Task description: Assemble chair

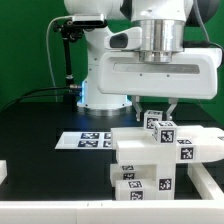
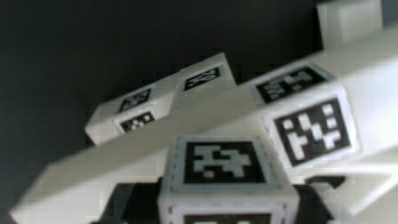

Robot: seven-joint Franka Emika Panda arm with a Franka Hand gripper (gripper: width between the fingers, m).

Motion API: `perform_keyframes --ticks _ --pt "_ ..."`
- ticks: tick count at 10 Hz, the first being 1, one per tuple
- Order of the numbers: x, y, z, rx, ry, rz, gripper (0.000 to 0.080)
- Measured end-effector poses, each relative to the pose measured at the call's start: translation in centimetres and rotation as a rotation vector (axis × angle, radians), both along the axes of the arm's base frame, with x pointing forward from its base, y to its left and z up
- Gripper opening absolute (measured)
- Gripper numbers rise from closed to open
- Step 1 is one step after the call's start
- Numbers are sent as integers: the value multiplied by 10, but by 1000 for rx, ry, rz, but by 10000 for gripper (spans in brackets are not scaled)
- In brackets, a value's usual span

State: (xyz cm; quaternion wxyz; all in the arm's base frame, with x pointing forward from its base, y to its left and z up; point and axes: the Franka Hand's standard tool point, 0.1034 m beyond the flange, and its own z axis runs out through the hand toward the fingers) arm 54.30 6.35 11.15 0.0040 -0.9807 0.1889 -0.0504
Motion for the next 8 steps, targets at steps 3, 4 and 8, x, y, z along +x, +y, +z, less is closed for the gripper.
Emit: perform_keyframes --ticks 3,4,8 --pt "2 -2 0 50 -9 -257 284" --pt "2 -1 0 62 -7 -372 284" --pt "1 0 0 122 11 -737 284"
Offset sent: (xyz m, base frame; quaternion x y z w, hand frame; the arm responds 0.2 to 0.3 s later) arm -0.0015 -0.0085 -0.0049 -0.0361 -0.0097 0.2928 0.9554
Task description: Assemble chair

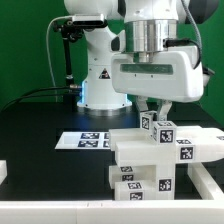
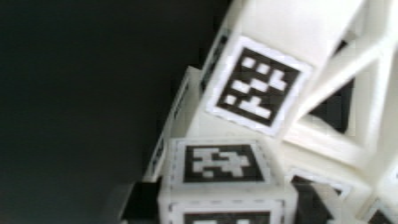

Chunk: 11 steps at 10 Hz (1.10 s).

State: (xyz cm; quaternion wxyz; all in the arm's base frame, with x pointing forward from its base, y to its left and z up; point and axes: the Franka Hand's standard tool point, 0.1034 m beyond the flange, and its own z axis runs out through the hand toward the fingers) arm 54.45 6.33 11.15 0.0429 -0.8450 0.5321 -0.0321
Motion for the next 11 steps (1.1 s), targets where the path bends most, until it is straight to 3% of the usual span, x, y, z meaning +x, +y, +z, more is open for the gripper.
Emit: perform_keyframes --ticks 3,11 --pt "2 -3 0 61 4 -258 284" --pt "9 -5 -1 133 15 -620 285"
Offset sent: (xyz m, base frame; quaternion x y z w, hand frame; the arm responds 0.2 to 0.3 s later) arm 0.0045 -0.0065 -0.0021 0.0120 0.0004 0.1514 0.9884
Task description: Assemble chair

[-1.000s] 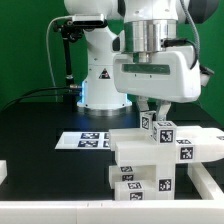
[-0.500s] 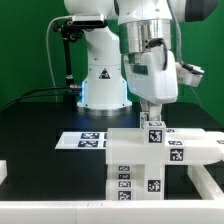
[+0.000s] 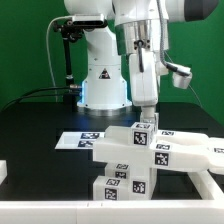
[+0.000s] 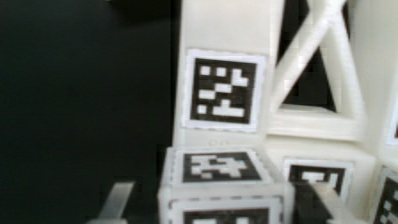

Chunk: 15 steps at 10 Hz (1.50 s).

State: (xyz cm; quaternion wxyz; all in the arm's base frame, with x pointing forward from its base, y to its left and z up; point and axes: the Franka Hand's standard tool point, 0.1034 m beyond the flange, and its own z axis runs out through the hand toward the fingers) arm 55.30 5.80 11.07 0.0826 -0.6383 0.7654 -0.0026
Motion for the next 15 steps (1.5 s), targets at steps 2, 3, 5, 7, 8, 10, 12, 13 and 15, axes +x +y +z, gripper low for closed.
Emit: perform_keyframes --ticks 2,3,5,7,8,10,12,13,15 --pt "0 3 0 -12 -9 102 462" --pt "-2 10 -1 -24 -20 237 606" --pt "-3 13 -3 -71 -58 617 642" --pt "-7 18 -5 -91 -73 790 648" --pt "-7 16 -5 -101 -82 870 649" --pt "-5 9 -2 -146 -69 1146 649" --pt "3 2 3 -209 -55 1434 649" --pt "2 2 1 -214 -53 1476 649" --pt "2 2 0 -211 -50 1446 463"
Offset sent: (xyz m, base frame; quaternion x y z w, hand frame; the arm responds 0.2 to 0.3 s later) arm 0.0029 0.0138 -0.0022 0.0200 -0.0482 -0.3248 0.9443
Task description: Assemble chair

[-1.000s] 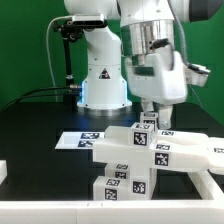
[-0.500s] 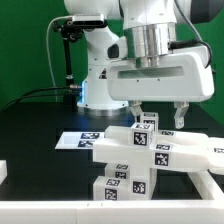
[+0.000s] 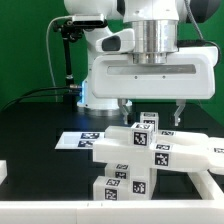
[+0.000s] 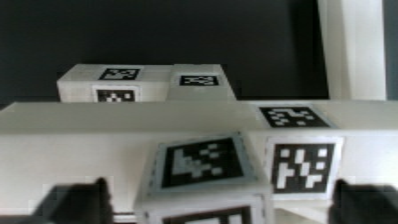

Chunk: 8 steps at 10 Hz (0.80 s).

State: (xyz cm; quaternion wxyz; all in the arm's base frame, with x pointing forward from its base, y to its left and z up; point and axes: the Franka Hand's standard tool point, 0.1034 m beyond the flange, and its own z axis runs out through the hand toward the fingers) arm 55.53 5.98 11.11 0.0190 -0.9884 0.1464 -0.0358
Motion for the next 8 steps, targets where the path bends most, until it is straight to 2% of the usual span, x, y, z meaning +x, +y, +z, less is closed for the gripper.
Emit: perform_keyframes --ticks 1,2,8 --pt "0 0 0 0 0 -4 463" --pt "0 0 0 3 1 -37 283" --pt "2 2 -1 44 -14 -472 282"
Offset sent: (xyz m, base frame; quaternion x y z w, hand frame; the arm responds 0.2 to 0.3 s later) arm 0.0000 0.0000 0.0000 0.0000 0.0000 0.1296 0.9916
